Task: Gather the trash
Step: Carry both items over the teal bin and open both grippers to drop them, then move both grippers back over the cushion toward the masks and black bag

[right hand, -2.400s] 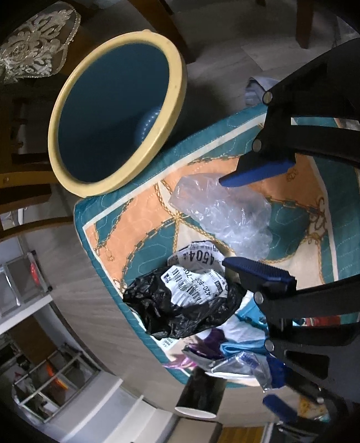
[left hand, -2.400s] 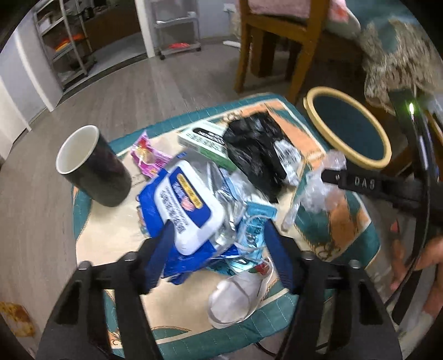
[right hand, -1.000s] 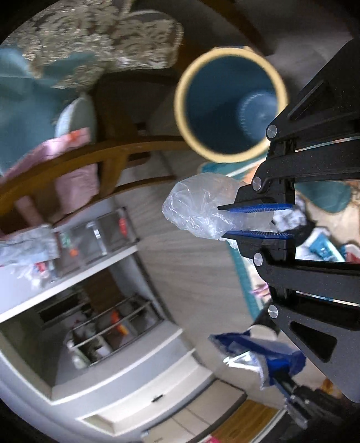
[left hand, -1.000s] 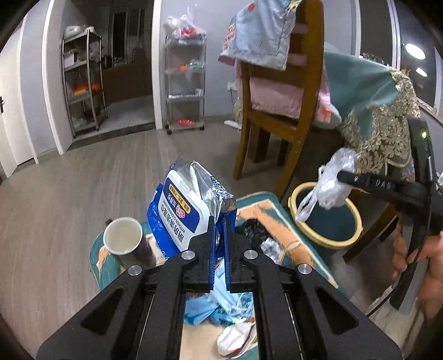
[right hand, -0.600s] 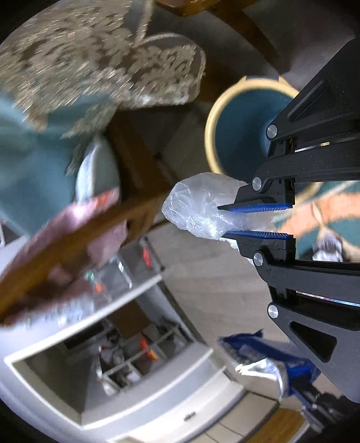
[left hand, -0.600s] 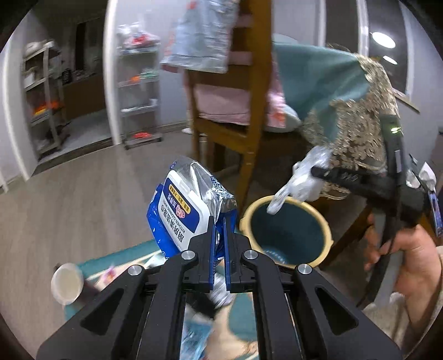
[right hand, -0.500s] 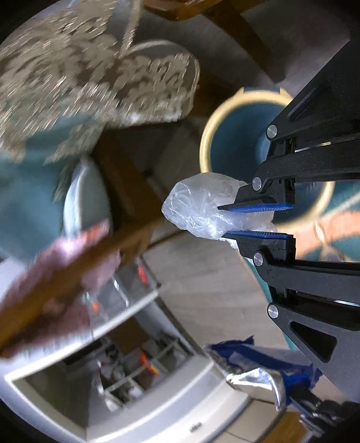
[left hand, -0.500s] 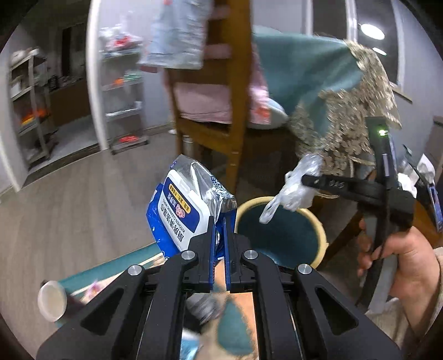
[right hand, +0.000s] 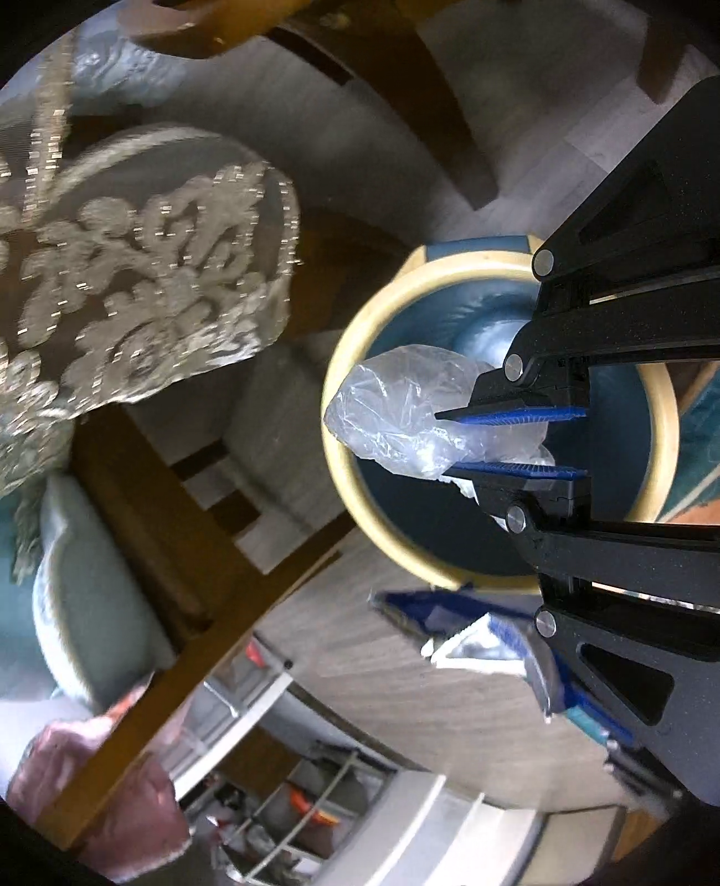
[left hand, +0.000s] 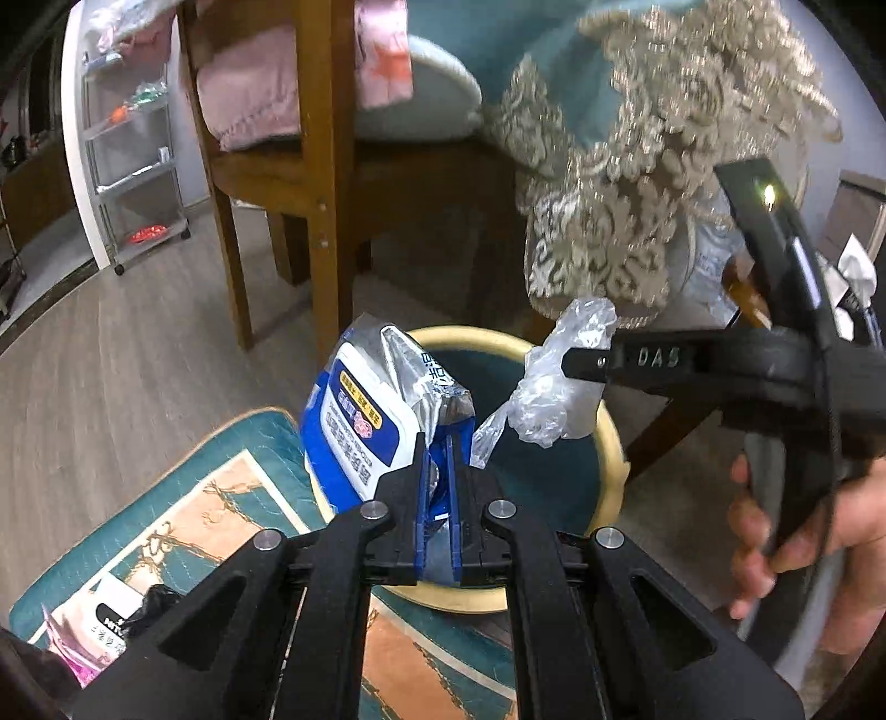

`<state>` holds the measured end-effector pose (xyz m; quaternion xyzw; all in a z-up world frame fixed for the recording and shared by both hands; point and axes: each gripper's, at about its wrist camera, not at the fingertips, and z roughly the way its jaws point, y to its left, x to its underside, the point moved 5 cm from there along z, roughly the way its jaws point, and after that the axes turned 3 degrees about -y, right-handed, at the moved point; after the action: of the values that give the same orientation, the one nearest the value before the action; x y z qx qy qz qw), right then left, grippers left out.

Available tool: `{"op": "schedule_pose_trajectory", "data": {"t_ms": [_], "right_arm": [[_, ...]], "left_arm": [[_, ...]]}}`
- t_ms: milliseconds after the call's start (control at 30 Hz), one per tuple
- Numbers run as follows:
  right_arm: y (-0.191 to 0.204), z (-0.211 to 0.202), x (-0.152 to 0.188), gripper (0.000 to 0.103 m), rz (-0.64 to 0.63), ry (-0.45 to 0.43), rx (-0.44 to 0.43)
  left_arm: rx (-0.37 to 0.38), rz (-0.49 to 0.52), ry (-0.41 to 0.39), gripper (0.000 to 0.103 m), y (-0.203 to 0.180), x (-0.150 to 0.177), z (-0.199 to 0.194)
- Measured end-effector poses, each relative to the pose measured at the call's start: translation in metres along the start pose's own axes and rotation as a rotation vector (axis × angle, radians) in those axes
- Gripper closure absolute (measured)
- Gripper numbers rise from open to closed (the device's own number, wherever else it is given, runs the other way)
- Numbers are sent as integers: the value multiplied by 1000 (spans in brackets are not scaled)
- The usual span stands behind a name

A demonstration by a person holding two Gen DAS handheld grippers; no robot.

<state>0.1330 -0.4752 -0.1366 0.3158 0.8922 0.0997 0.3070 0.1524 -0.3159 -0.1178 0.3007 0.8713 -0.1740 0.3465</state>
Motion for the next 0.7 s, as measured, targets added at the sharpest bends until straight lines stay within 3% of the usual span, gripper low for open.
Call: {"op": "schedule_pose_trajectory", "data": {"t_ms": [100,233,367,467,533,700], "right_arm": [[-1,2,2,82,15,11,-4],[8,-4,1,70,9,-6,4],[17,-10,0,45,7,-24,-11],[30,-19,1,35,-19,-47,-33],[41,-25,2,29,-41,-66,-47],[69,-40,8,21,-94,-107,-74]], "left_arm": [[10,-8,-3,92,4,3,-6],[-18,-15,-18,71,13,5,-20],[-41,-41,-43,60,26,4,-43],[-76,-61,-76,39,38,7,-70],[-105,-74,-91,27,47,9,-87],[-198,-103,-114,15,74,20,-131]]}}
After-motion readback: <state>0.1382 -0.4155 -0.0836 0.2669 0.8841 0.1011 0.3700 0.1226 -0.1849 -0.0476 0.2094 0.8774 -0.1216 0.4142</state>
